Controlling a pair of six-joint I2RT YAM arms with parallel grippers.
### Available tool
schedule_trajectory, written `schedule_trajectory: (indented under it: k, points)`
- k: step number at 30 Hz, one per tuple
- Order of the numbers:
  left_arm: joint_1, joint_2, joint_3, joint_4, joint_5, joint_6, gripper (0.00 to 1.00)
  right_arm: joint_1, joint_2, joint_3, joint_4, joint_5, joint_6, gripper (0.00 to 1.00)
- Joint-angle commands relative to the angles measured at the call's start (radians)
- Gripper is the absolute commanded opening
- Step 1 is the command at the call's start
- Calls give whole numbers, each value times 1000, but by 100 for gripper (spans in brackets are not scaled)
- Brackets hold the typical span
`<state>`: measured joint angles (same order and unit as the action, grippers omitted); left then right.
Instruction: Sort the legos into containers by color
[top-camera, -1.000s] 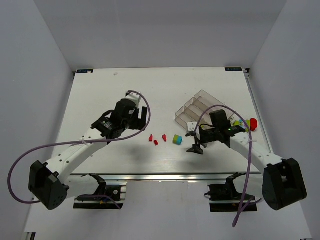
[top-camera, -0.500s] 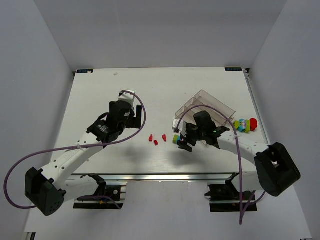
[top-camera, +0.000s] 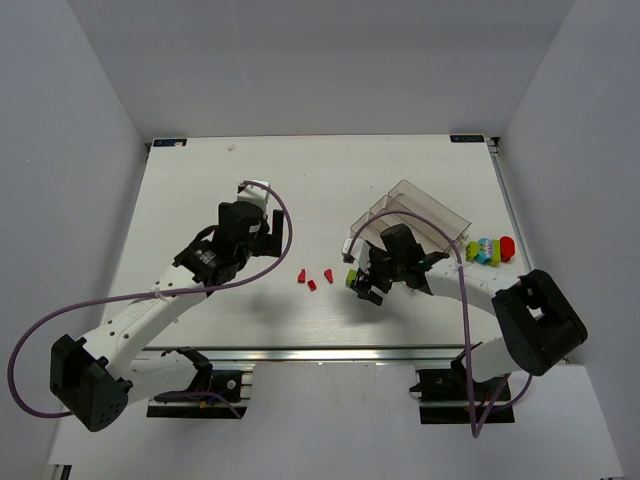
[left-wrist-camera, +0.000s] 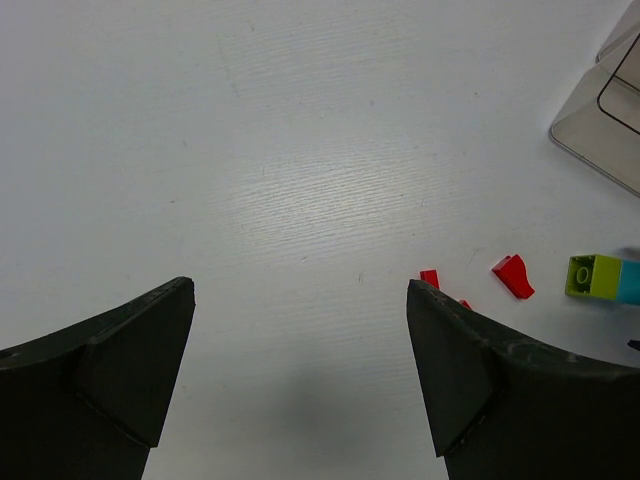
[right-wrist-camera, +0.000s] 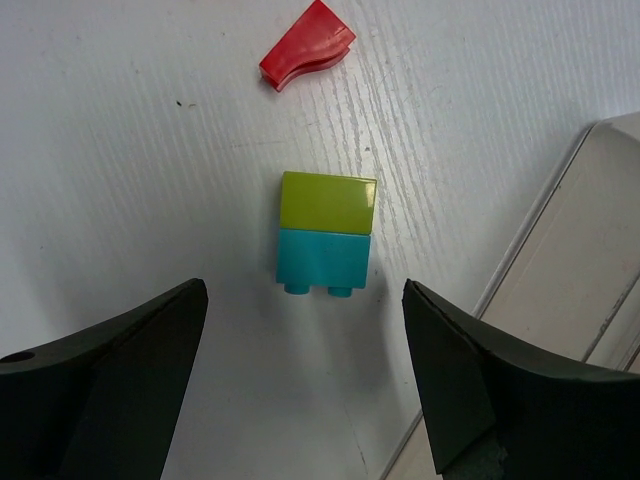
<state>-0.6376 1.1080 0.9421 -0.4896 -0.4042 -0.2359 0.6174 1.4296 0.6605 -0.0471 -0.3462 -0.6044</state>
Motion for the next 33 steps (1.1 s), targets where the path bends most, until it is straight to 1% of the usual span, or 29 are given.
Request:
schedule_trajectory:
  k: [1,6,8,11,18,25,28,30,31,33]
  points:
    - [3,-19,3,14,-4,4,96,5,29,54,35,10,20,84]
    - [3,-22,1,16,-12,3,97,12,72,74,35,24,40,81]
    - [3,-23,1,14,-12,3,96,11,75,73,73,29,43,80]
    - [3,-20,1,13,-8,3,97,13,80,73,76,38,45,76]
    - [3,-22,1,14,-7,4,97,15,91,76,78,38,46,63]
    - [3,-20,0,17,1,3,97,15,98,77,84,29,52,64]
    - [3,-20,0,19,5,1,97,13,97,74,85,29,51,63]
    - [3,-20,-2,19,10,1,97,15,98,77,85,29,48,60]
    - [3,-23,-2,19,13,0,97,13,101,79,82,27,46,53]
    - [3,-28,-3,23,18,1,97,15,104,82,79,26,45,47]
